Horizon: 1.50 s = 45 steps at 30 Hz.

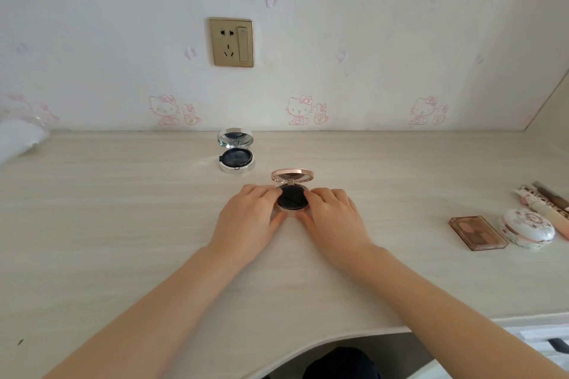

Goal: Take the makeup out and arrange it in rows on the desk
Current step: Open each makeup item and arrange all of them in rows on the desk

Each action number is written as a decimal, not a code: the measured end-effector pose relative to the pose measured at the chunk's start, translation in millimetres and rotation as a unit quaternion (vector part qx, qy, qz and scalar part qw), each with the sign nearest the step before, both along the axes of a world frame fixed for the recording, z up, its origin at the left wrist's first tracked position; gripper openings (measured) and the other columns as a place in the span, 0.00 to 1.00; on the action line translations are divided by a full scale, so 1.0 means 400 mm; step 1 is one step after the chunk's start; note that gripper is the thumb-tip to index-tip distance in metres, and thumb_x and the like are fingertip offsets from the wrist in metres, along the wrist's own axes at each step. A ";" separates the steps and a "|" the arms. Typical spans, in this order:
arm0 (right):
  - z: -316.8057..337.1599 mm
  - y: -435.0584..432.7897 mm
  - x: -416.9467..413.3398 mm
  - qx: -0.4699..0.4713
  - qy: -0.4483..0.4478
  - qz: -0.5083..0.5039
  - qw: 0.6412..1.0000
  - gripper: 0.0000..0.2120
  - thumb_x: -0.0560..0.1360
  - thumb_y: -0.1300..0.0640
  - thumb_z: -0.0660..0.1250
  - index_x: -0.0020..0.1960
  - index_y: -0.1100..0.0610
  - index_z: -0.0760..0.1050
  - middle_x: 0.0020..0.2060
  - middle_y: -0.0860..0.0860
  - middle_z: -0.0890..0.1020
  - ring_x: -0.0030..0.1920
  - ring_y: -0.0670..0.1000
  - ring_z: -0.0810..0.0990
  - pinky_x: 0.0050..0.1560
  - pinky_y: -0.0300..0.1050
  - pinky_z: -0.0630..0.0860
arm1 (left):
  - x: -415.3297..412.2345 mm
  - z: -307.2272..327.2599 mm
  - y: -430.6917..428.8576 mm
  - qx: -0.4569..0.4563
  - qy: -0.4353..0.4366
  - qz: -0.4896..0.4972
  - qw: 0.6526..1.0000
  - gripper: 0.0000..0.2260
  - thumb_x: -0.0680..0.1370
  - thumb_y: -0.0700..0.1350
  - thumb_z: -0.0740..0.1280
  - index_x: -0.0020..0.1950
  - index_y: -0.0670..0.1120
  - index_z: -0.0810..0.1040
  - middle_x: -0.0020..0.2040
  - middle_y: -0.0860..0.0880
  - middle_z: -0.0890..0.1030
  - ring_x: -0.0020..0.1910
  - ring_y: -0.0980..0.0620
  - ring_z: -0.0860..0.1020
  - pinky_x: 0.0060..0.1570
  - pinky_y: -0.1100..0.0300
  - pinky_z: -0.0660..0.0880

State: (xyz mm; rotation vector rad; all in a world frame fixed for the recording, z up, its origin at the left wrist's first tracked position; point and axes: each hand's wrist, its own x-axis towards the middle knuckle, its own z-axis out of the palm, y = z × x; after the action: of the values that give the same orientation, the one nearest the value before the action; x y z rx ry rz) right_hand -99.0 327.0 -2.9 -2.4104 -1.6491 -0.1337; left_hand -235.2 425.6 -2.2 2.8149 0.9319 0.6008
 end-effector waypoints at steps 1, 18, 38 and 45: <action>0.001 0.016 0.009 -0.002 -0.004 -0.001 1.000 0.22 0.80 0.43 0.53 0.70 0.51 0.65 0.64 0.47 0.73 0.64 0.55 0.68 0.67 0.45 0.61 | 0.010 0.002 0.009 0.007 0.004 0.003 1.000 0.18 0.79 0.52 0.63 0.67 0.50 0.74 0.64 0.55 0.77 0.64 0.51 0.70 0.59 0.55 0.71; 0.012 0.215 0.117 -0.004 0.038 0.006 0.999 0.22 0.80 0.43 0.55 0.69 0.53 0.68 0.62 0.52 0.74 0.64 0.56 0.68 0.62 0.48 0.68 | 0.142 -0.022 0.181 0.102 0.078 0.049 0.990 0.14 0.82 0.48 0.55 0.63 0.49 0.76 0.64 0.54 0.77 0.69 0.49 0.66 0.63 0.56 0.64; 0.018 0.208 0.137 0.043 0.078 0.027 0.996 0.21 0.79 0.50 0.59 0.70 0.53 0.65 0.65 0.52 0.74 0.67 0.53 0.68 0.62 0.45 0.67 | 0.144 0.000 0.184 0.108 0.056 0.057 0.991 0.15 0.81 0.50 0.56 0.61 0.48 0.77 0.62 0.54 0.78 0.64 0.50 0.69 0.57 0.56 0.69; 0.037 0.073 0.180 0.024 0.047 0.010 0.999 0.23 0.80 0.49 0.58 0.72 0.55 0.63 0.67 0.52 0.71 0.70 0.52 0.64 0.64 0.45 0.65 | 0.141 0.018 0.087 0.091 0.017 0.021 0.995 0.14 0.80 0.49 0.60 0.63 0.48 0.77 0.60 0.54 0.80 0.65 0.51 0.70 0.58 0.56 0.70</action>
State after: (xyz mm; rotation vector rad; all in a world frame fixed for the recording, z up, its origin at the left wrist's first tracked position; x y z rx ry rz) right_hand -26.9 356.1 11.9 -2.3282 -1.6093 -0.0549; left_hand -178.9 460.4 5.0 2.9805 0.9934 0.6778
